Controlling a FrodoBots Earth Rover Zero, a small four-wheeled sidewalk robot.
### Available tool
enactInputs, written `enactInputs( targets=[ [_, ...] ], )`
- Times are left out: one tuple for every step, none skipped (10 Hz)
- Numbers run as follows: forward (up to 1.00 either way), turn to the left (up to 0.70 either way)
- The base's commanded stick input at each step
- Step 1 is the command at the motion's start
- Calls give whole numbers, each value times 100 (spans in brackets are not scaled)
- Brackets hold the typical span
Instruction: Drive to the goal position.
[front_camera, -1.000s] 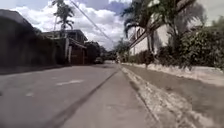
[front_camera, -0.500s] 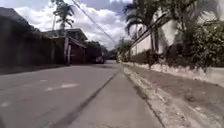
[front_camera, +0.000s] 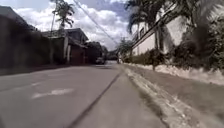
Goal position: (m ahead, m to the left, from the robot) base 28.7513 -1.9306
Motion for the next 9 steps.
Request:
enactInputs(
  targets=[
    [100,0],
    [100,0],
    [100,0],
    [100,0],
    [100,0],
    [100,0],
    [100,0],
    [100,0],
    [100,0]
  ],
)
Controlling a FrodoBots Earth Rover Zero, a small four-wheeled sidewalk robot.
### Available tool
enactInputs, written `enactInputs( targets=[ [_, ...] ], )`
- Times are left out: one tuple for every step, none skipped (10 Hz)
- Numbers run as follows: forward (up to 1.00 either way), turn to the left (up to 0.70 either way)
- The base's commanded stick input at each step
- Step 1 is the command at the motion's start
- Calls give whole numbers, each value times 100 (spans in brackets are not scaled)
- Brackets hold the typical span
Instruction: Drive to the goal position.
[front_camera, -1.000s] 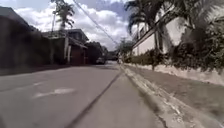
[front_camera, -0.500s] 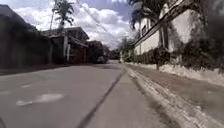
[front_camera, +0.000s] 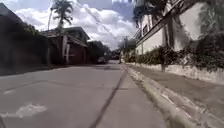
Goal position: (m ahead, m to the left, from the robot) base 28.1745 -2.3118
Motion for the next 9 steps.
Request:
enactInputs(
  targets=[
    [100,0],
    [100,0],
    [100,0],
    [100,0],
    [100,0],
    [100,0],
    [100,0],
    [100,0],
    [100,0]
  ],
)
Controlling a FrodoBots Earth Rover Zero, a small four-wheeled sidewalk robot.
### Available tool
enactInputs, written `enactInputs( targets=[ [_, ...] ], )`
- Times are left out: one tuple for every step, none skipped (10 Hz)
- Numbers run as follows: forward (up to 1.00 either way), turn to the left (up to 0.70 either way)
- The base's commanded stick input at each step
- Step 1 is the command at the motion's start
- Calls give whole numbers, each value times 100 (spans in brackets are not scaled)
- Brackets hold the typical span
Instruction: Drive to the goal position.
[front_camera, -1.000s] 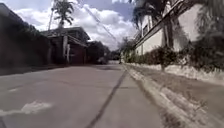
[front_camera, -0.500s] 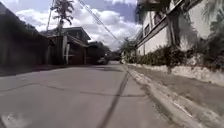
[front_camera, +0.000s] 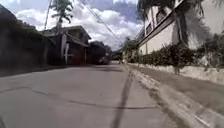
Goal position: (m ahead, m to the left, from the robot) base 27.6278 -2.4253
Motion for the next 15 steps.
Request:
enactInputs(
  targets=[
    [100,0],
    [100,0],
    [100,0],
    [100,0],
    [100,0],
    [100,0],
    [100,0],
    [100,0],
    [100,0],
    [100,0],
    [100,-4],
    [100,-30],
    [100,-40],
    [100,-40],
    [100,0]
  ],
)
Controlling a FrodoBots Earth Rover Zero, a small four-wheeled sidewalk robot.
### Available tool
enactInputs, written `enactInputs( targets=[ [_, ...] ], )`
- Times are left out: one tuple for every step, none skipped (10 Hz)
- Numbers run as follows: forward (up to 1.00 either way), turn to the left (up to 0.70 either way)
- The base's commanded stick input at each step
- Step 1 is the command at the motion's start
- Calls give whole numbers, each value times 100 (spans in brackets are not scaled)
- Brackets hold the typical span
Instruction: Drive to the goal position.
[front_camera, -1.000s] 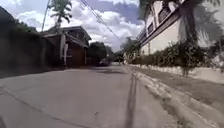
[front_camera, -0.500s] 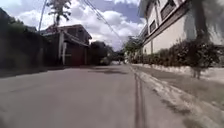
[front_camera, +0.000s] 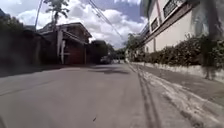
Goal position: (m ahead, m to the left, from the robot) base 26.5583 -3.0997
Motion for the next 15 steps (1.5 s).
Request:
enactInputs(
  targets=[
    [100,0],
    [100,0],
    [100,0],
    [100,0],
    [100,0],
    [100,0],
    [100,0],
    [100,0],
    [100,0],
    [100,0],
    [100,0],
    [100,0],
    [100,0],
    [100,-7],
    [100,-39]
  ],
)
